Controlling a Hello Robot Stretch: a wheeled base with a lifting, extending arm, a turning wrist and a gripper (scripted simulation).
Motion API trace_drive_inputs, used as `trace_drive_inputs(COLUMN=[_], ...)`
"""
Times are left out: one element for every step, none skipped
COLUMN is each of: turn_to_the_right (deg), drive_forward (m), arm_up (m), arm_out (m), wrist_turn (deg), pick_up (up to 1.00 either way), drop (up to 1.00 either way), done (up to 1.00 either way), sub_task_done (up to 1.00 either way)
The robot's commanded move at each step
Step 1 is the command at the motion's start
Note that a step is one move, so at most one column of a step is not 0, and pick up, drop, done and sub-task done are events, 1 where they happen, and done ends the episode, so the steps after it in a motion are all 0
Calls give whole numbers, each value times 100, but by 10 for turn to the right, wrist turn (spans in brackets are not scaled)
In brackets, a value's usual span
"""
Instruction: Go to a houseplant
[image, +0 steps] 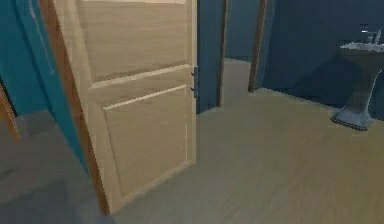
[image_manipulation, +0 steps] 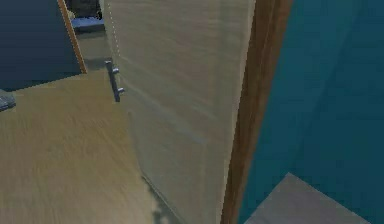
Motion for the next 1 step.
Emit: trace_drive_inputs(turn_to_the_right=[180], drive_forward=[0], arm_up=[0], arm_out=[0], wrist_turn=[0], pick_up=[0], drop=[0], done=[0], sub_task_done=[0])
